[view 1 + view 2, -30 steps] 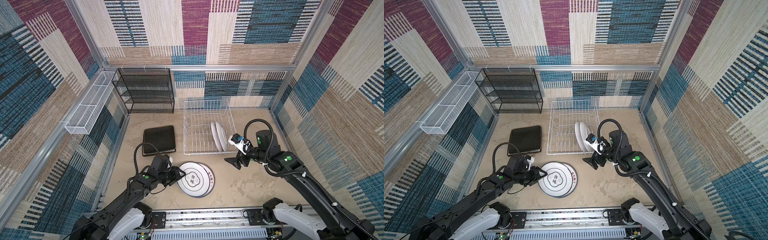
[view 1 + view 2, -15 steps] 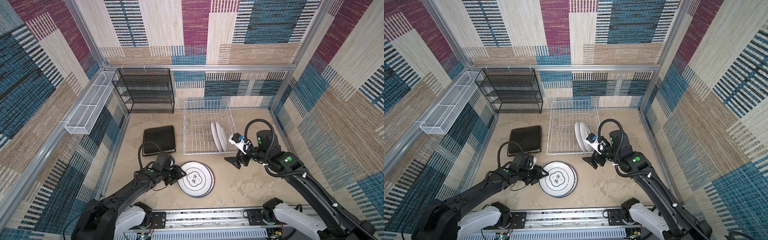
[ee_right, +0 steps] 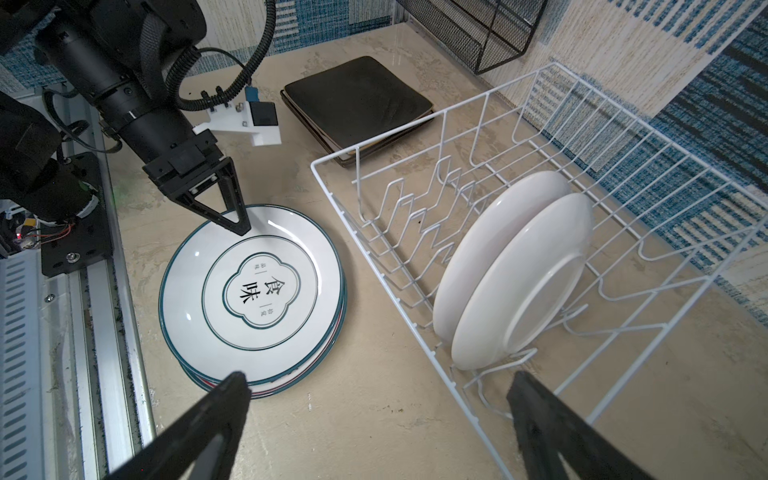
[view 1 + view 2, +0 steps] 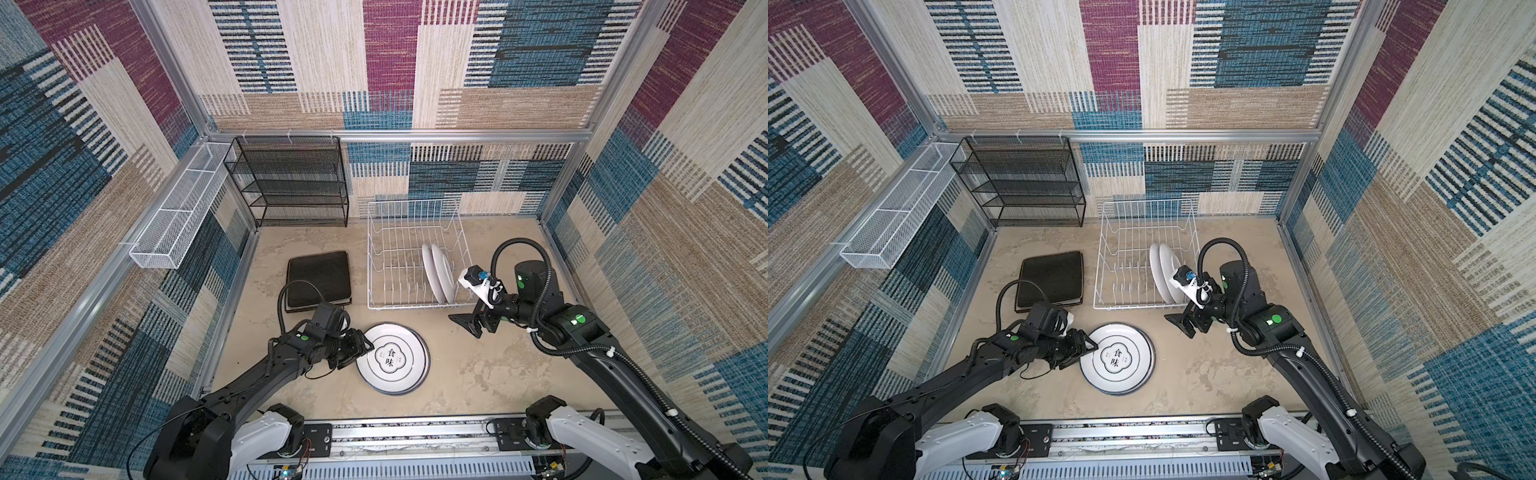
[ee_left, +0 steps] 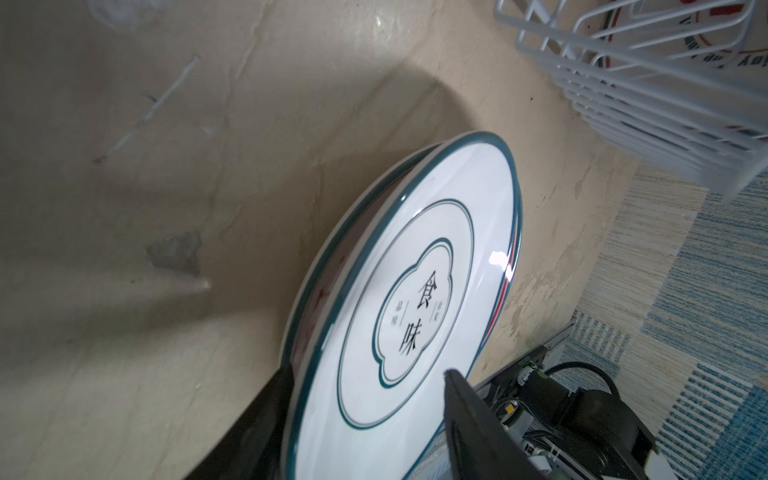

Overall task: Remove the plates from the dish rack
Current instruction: 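Move the left gripper forward to the printed plates in the rack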

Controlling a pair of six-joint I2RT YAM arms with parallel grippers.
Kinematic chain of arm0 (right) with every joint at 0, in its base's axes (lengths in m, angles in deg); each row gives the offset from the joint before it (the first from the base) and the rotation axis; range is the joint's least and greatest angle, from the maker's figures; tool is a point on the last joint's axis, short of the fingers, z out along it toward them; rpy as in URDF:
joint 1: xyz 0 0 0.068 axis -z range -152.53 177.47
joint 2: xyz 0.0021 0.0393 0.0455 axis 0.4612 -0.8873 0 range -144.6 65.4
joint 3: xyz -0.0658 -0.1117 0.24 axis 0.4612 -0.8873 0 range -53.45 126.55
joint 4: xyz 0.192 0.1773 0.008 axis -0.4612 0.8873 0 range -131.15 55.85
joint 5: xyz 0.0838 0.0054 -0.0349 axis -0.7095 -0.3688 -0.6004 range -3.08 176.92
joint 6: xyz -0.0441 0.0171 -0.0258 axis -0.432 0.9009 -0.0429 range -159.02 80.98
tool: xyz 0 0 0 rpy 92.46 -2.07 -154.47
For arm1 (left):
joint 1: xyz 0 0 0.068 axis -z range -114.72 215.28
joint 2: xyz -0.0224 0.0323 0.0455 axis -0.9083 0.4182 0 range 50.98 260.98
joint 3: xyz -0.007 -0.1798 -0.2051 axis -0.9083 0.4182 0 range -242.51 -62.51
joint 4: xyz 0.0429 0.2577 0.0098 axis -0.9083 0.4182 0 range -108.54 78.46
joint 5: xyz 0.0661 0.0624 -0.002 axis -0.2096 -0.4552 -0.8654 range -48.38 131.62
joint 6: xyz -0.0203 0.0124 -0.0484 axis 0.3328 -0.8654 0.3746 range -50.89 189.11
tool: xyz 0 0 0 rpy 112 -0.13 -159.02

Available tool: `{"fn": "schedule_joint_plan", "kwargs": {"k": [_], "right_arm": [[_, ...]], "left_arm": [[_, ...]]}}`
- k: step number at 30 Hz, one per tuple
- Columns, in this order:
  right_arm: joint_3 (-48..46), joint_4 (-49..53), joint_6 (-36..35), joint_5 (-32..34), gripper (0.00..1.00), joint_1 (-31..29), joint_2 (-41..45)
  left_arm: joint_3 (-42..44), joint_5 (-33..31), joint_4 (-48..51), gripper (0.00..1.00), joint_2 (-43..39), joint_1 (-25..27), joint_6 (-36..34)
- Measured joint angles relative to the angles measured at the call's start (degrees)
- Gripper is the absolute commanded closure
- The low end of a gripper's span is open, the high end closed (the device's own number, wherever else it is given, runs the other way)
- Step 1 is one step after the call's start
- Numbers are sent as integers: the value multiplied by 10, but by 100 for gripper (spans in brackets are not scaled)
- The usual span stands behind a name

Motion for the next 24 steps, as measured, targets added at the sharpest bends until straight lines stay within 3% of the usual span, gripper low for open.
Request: {"fn": "schedule_joint_plan", "kwargs": {"k": [19, 24], "right_arm": [[0, 0, 4, 7, 1, 0, 5], [-10, -23, 29, 46, 1, 0, 17]], "left_arm": [[-23, -8, 20, 37, 17, 0, -10], [-41, -12, 43, 35, -11, 0, -15]]}}
